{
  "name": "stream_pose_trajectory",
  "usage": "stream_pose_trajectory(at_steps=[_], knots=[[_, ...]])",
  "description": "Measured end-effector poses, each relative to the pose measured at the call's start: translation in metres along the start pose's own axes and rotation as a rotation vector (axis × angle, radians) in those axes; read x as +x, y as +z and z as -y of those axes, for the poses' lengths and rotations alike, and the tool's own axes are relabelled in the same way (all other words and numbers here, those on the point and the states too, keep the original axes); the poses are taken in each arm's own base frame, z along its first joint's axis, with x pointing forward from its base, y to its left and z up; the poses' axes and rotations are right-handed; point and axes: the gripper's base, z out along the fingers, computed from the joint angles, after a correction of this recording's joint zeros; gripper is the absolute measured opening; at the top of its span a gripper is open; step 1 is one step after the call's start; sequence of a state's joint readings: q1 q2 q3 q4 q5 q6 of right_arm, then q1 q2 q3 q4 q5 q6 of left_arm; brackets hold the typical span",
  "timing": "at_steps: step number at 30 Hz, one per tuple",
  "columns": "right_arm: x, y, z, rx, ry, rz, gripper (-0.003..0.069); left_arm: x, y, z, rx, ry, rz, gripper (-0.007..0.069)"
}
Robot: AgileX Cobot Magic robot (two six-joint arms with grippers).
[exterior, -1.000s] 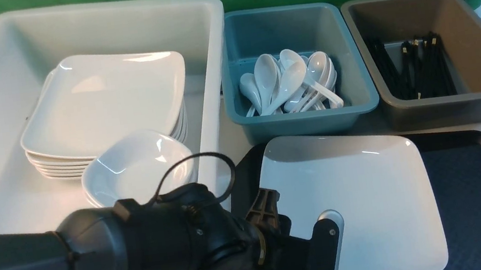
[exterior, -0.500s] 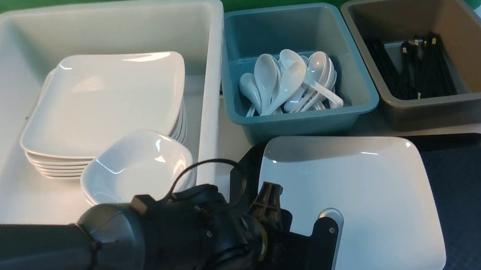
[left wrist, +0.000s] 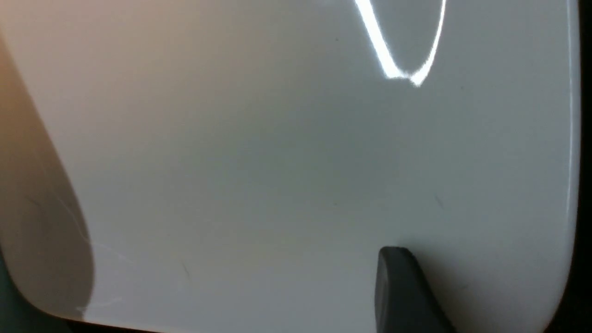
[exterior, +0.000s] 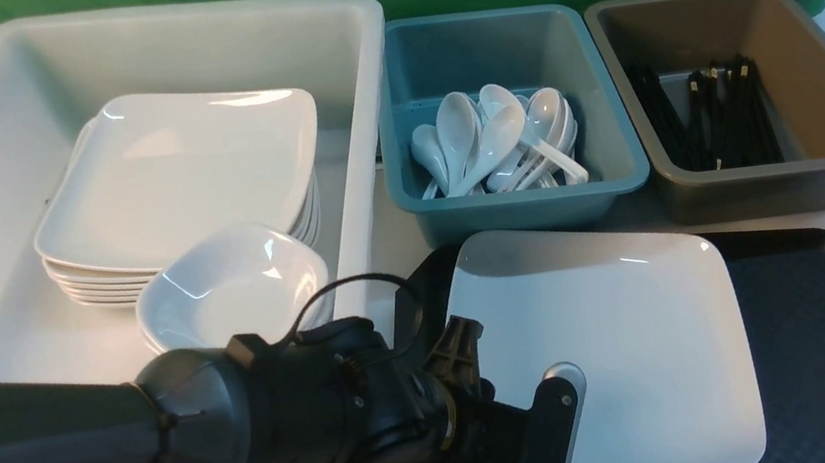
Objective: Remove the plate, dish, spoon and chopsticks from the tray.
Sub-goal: Use the left arm to grab a plate from the dinner plate
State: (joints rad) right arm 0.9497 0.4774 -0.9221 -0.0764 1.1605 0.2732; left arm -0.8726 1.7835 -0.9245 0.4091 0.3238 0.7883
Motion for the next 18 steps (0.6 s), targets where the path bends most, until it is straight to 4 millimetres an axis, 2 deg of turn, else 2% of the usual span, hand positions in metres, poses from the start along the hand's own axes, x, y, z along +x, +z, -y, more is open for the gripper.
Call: stream_pose_trajectory(at_steps=[2,4,7,9,12,18], knots=[[0.000,0.000,0.000,0.000,0.000,0.000,0.0144,-0.002,-0.006,0.000,0.005,-0.021,0.003,0.0230],[0.000,0.000,0.000,0.000,-0.002,0.000,0.0144,-0.009,-0.023,0.002,0.009,-0.061,0.014,0.0189],[-0.001,0.000,0.003,0.030,-0.008,0.009,0.0144,-0.024,-0.058,0.000,-0.048,-0.071,0.077,0.0088],[-0.002,0.000,0.005,0.059,-0.009,0.019,0.0144,-0.032,-0.081,0.000,-0.090,-0.070,0.127,0.0049],[-0.003,-0.001,0.009,0.096,-0.006,0.034,0.0144,-0.038,-0.117,0.003,-0.135,-0.090,0.190,0.0037],[-0.006,-0.001,0.009,0.100,-0.011,0.071,0.0144,-0.034,-0.151,0.004,-0.178,-0.149,0.254,0.0037]])
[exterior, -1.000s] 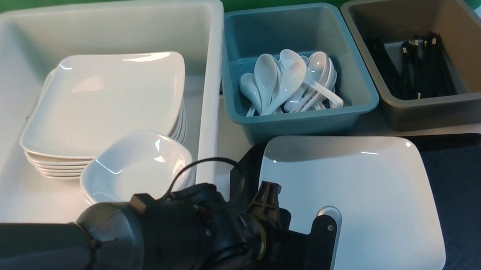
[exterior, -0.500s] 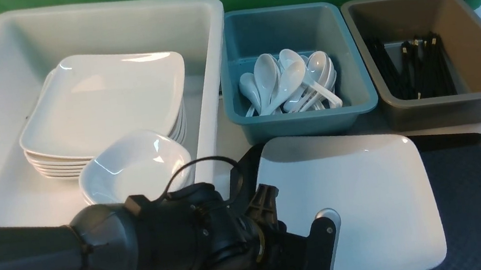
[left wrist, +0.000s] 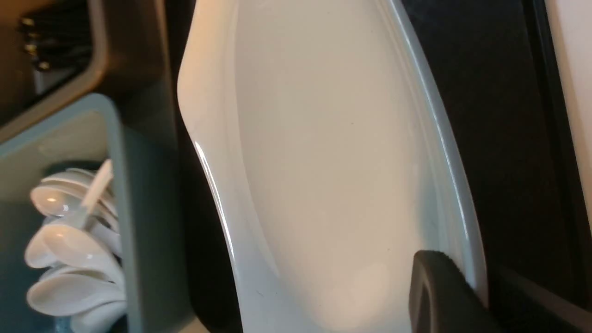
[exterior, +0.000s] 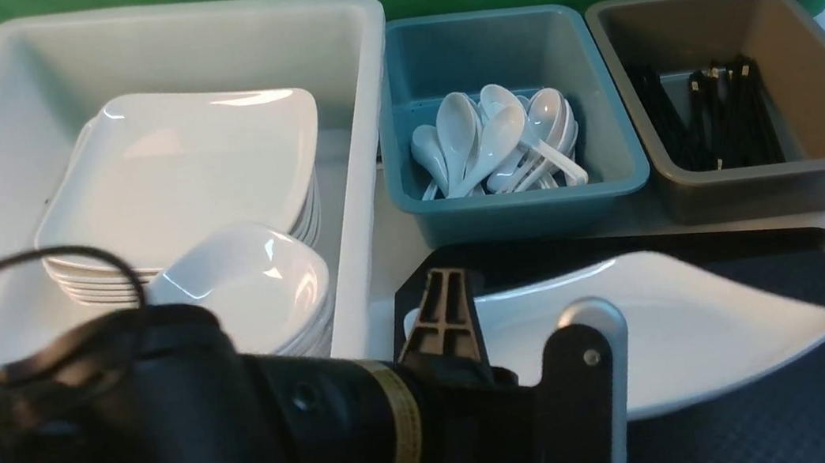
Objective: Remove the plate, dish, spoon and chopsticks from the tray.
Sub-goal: Use the left arm to grab a plate from the dinner plate, then use the left arm to put the plate into the large storage box on the left
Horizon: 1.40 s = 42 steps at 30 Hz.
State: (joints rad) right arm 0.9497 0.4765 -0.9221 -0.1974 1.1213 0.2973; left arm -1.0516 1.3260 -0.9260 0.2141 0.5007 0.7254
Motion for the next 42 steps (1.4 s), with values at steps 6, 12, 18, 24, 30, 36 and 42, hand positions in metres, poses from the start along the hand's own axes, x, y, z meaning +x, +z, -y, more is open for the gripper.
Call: stream_pose_trajectory(at_steps=[6,12,18,24,30,36,42], knots=[[-0.005,-0.004,0.011,0.111,0.061,0.049,0.0143,-0.013,-0.032,-0.019,-0.084,-0.057,0.097,0.0037],[-0.012,-0.014,0.018,0.177,0.116,0.114,0.0071,-0.023,-0.062,-0.037,-0.168,-0.088,0.171,0.0037],[-0.017,-0.013,0.017,0.171,0.126,0.148,0.0025,-0.022,-0.097,-0.063,-0.298,-0.161,0.154,0.0037],[-0.030,0.002,0.011,0.179,0.092,0.127,0.0025,0.030,-0.111,-0.094,-0.436,-0.332,-0.131,0.0037],[-0.042,0.020,0.005,0.184,0.027,0.093,0.0025,0.090,-0.098,-0.114,-0.467,-0.502,-0.354,0.0037],[-0.048,0.031,0.000,0.187,-0.025,0.066,0.0025,0.171,-0.040,-0.132,-0.385,-0.563,-0.602,0.0037],[-0.048,0.032,0.000,0.188,-0.049,0.060,0.0027,0.197,0.006,-0.134,-0.290,-0.532,-0.694,0.0037]])
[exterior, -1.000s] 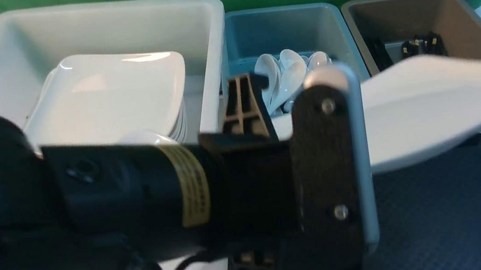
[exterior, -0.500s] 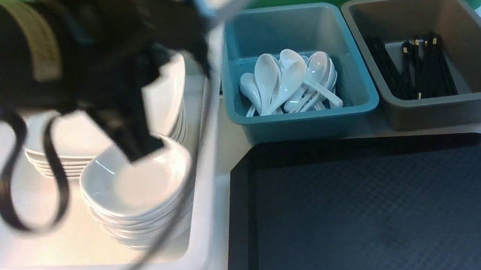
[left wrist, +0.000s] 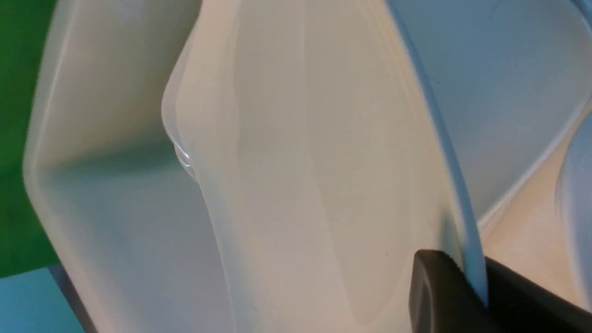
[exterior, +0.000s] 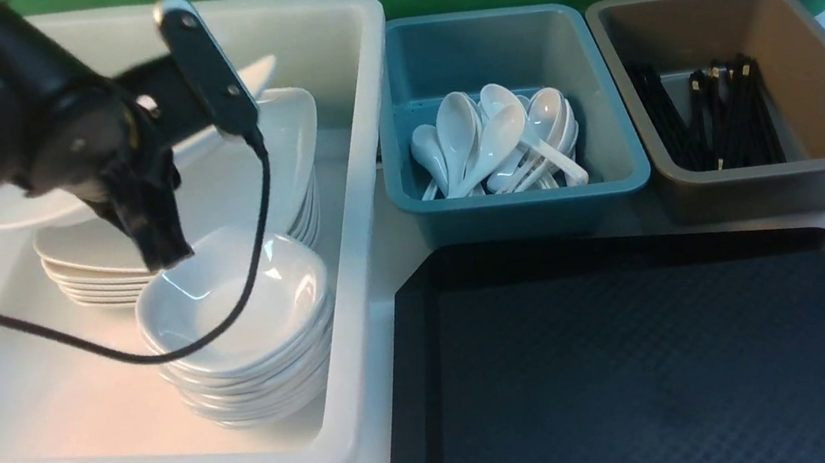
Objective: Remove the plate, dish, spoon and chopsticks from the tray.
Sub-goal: Use the left arm to put the plate into the large storage box on the left
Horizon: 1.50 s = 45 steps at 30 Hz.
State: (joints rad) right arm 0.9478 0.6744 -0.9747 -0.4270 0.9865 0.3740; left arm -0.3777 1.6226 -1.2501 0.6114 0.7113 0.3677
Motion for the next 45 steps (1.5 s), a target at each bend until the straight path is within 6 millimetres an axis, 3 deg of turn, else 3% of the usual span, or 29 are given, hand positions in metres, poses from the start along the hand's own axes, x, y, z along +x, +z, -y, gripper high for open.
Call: stream_pose_trajectory(at_steps=[9,24,27,36,45], knots=[[0.001,0.000,-0.003,-0.030,0.009,-0.014,0.0028,-0.030,0.025,-0.015,0.060,-0.073,-0.021,0.0029],[0.002,0.000,-0.006,-0.061,-0.019,-0.024,0.0028,-0.035,0.026,-0.004,0.197,-0.244,-0.024,0.0047],[0.002,0.000,-0.007,-0.073,-0.013,-0.028,0.0028,-0.037,0.026,-0.002,0.228,-0.282,-0.011,0.0071],[0.004,0.000,-0.011,-0.121,0.006,-0.046,0.0028,-0.041,0.026,-0.001,0.246,-0.329,0.027,0.0300],[0.004,0.000,-0.012,-0.133,0.011,-0.050,0.0031,-0.046,0.024,0.000,0.271,-0.380,0.073,0.0392]])
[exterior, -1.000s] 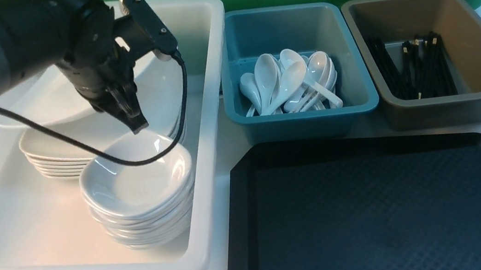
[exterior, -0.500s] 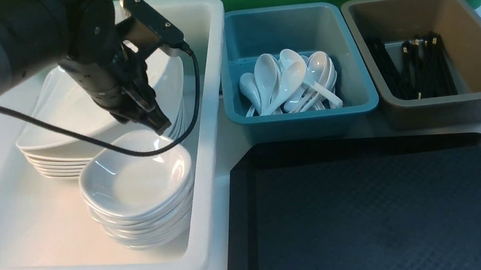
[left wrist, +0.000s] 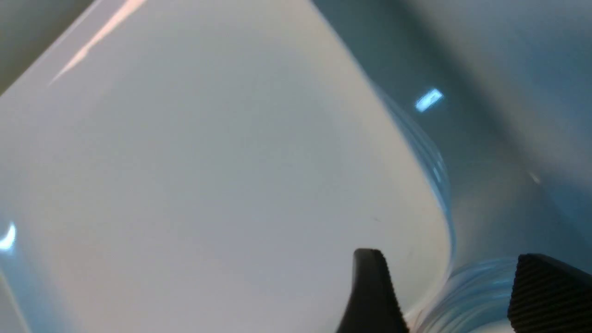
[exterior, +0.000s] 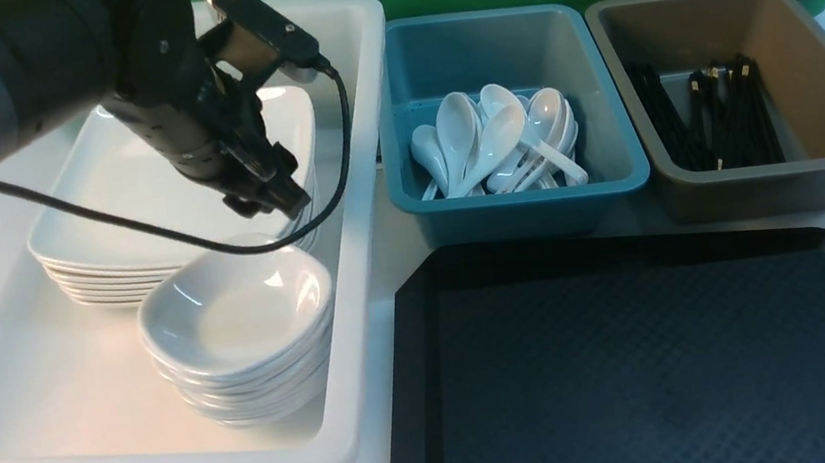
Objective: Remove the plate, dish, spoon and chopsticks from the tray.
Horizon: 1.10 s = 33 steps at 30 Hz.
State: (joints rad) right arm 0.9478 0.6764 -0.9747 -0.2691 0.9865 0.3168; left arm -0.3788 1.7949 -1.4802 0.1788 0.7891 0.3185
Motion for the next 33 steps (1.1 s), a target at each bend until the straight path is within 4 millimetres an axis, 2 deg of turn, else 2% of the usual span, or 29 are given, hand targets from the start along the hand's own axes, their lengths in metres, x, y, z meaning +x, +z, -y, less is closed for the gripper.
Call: stream_pose_trajectory(at_steps=[4,7,9,10,11,14,16,18,21,23,27,29,33], knots=[[0.000,0.000,-0.001,-0.008,0.004,-0.005,0.0036,-0.004,-0.012,0.001,0.028,-0.052,0.058,0.0392],[0.001,0.000,-0.001,-0.008,0.005,-0.007,0.0039,-0.011,-0.049,0.000,0.061,-0.131,0.173,0.0379],[0.001,0.000,-0.001,-0.007,0.005,-0.008,0.0042,-0.012,-0.079,0.000,0.085,-0.180,0.254,0.0330],[0.001,0.000,-0.001,-0.007,0.005,-0.009,0.0043,-0.012,-0.086,0.001,0.090,-0.187,0.273,0.0307],[0.001,0.000,-0.001,-0.006,0.005,-0.014,0.0045,-0.008,-0.118,0.002,0.102,-0.206,0.365,0.0237],[0.002,0.000,0.000,-0.003,0.007,-0.022,0.0050,0.014,-0.175,0.011,0.106,-0.209,0.551,0.0074],[0.002,0.000,0.000,-0.002,0.008,-0.025,0.0052,0.029,-0.195,0.017,0.102,-0.216,0.634,0.0032],[0.002,0.000,0.000,-0.001,0.008,-0.027,0.0053,0.064,-0.216,0.032,0.086,-0.230,0.733,0.0011],[0.003,0.000,0.000,0.000,0.008,-0.028,0.0054,0.099,-0.226,0.046,0.059,-0.278,0.834,0.0005],[0.002,0.000,0.000,0.003,0.006,-0.025,0.0049,0.127,-0.219,0.058,0.031,-0.325,0.886,0.0005],[0.001,0.000,0.001,0.014,0.008,-0.008,0.0020,0.167,-0.209,0.071,-0.053,-0.398,0.986,0.0005],[-0.002,0.000,0.002,0.024,0.006,0.017,0.0020,0.181,-0.204,0.074,-0.098,-0.416,1.025,0.0005],[-0.006,0.000,0.002,0.016,0.024,0.067,0.0021,0.195,-0.199,0.078,-0.164,-0.381,1.048,0.0005]])
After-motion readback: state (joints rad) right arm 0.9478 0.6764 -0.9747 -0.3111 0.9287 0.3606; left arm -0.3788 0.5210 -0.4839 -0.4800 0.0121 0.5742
